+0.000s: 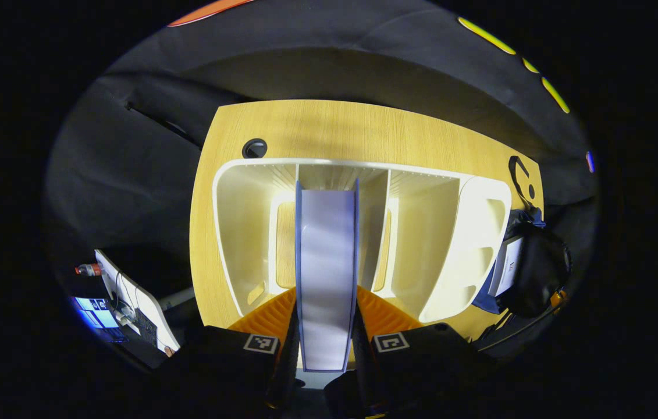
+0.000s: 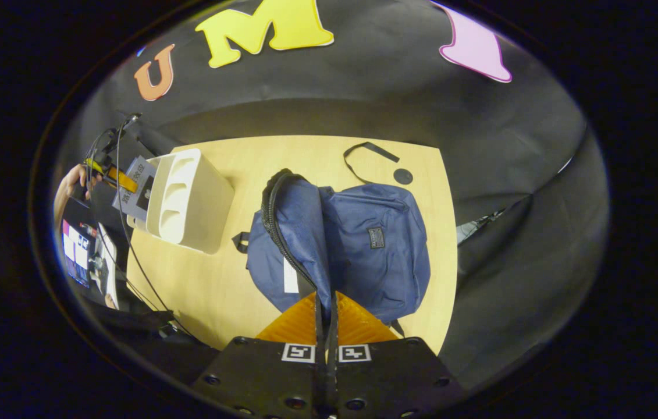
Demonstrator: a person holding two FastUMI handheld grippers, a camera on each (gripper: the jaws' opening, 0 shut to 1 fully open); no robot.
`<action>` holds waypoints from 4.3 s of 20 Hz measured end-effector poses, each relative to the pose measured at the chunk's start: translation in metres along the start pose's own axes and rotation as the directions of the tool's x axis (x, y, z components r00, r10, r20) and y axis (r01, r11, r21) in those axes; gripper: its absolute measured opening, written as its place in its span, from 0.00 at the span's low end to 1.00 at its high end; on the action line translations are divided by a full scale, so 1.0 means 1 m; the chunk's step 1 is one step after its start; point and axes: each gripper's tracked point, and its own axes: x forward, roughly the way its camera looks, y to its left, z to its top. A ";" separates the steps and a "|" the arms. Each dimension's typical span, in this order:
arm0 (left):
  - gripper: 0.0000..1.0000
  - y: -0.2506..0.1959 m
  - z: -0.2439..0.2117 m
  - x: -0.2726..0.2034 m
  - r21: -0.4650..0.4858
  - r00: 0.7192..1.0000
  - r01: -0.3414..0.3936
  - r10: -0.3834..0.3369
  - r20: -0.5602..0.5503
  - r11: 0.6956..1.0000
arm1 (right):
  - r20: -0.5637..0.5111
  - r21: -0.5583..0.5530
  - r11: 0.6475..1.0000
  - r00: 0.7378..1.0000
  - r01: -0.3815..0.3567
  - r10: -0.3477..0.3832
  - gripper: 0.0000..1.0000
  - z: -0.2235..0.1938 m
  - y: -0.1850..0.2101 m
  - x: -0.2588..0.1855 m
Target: Open the schoolbag, grab two books from the bookshelf and put them into the schoolbag.
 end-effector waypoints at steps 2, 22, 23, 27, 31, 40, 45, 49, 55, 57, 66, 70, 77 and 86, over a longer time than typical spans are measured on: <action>0.43 0.001 -0.005 -0.007 -0.008 1.000 0.001 -0.001 0.003 1.000 | 0.001 0.000 1.000 1.000 -0.004 0.004 0.00 0.000 0.001 0.000; 0.38 -0.052 -0.098 -0.221 0.122 0.911 0.276 -0.299 0.283 0.954 | 0.036 -0.027 0.999 0.999 -0.034 0.035 0.00 -0.006 0.006 -0.006; 0.38 -0.069 -0.100 -0.222 0.128 0.898 0.314 -0.338 0.283 0.941 | 0.038 -0.024 0.999 0.999 -0.035 0.036 0.00 -0.007 0.005 -0.006; 0.41 -0.143 -0.114 -0.222 0.143 0.805 0.529 -0.548 0.229 0.837 | 0.044 -0.027 0.999 0.999 -0.029 0.030 0.00 -0.009 0.001 -0.009; 0.37 -0.208 -0.117 -0.202 0.146 0.698 0.669 -0.683 0.215 0.729 | 0.050 -0.022 0.999 0.998 -0.033 0.034 0.00 -0.009 0.000 -0.011; 0.37 -0.312 -0.156 -0.082 0.040 0.645 0.753 -0.749 0.154 0.657 | 0.071 0.016 0.999 0.997 -0.037 0.036 0.00 -0.011 -0.012 -0.016; 0.37 -0.355 -0.161 -0.030 0.027 0.620 0.774 -0.765 0.174 0.633 | 0.083 0.040 0.998 0.996 -0.039 0.035 0.00 -0.013 -0.012 -0.018; 0.37 -0.373 -0.146 -0.001 0.037 0.619 0.771 -0.761 0.194 0.636 | 0.083 0.024 0.999 0.996 -0.035 0.033 0.00 -0.009 -0.012 -0.026; 0.37 -0.403 -0.120 0.019 0.059 0.563 0.807 -0.795 0.226 0.588 | 0.086 0.022 0.999 0.996 -0.025 0.023 0.00 -0.007 -0.019 -0.035; 0.38 -0.414 -0.114 0.028 0.050 0.533 0.829 -0.815 0.225 0.556 | 0.090 0.028 0.999 0.996 -0.019 0.017 0.00 -0.004 -0.022 -0.039; 0.38 -0.458 -0.097 0.065 0.012 0.416 0.901 -0.873 0.255 0.433 | 0.083 0.002 1.000 0.997 -0.008 0.008 0.00 0.008 -0.023 -0.042; 0.38 -0.482 -0.093 0.079 0.002 0.374 0.922 -0.893 0.249 0.386 | 0.078 -0.009 1.000 0.997 -0.007 0.007 0.00 0.012 -0.021 -0.043; 0.39 -0.500 -0.088 0.098 -0.019 0.333 0.941 -0.916 0.226 0.337 | 0.066 -0.001 1.000 0.998 -0.008 0.008 0.00 0.014 -0.021 -0.037; 0.45 -0.510 -0.093 0.117 -0.040 0.366 0.930 -0.917 0.159 0.364 | 0.053 0.011 1.000 0.998 -0.015 0.014 0.00 0.015 -0.022 -0.031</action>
